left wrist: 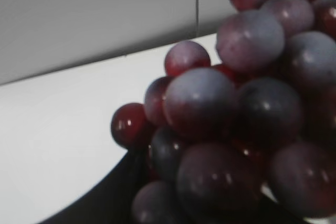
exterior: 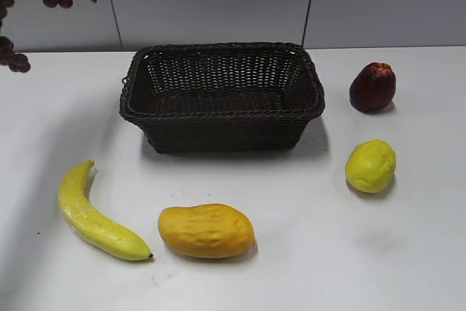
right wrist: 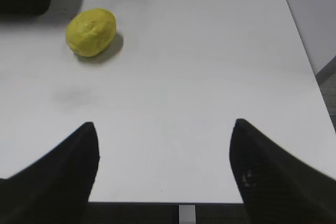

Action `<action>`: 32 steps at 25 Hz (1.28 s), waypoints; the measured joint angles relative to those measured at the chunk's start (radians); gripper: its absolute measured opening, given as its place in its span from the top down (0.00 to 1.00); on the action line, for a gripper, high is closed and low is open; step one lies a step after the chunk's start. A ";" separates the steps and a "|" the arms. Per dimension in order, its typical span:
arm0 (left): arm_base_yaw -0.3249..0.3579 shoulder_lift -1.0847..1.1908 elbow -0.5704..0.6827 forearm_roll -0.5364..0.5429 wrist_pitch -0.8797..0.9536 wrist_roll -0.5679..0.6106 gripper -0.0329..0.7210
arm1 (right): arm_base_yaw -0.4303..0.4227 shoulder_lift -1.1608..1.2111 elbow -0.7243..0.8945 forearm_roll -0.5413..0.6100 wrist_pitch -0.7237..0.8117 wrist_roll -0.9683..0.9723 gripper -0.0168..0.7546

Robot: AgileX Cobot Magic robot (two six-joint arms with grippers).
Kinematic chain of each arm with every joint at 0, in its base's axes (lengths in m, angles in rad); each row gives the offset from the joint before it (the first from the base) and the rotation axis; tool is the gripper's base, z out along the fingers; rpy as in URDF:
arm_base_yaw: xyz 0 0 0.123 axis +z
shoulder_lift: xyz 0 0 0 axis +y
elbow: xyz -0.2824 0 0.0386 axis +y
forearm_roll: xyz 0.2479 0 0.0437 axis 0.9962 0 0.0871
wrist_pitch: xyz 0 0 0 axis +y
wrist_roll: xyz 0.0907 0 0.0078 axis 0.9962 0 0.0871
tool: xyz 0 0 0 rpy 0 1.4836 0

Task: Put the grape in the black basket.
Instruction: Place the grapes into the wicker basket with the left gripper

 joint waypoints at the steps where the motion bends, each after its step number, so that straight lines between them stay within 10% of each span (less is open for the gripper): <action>1: -0.022 0.000 -0.019 0.000 -0.001 0.001 0.64 | 0.000 0.000 0.000 0.000 0.000 0.000 0.22; 16: -0.388 0.061 -0.084 0.109 -0.293 0.002 0.65 | 0.000 0.000 0.000 0.000 0.000 0.000 0.22; 32: -0.498 0.319 -0.084 0.297 -0.277 0.004 0.66 | 0.000 0.000 0.000 0.000 0.000 0.000 0.22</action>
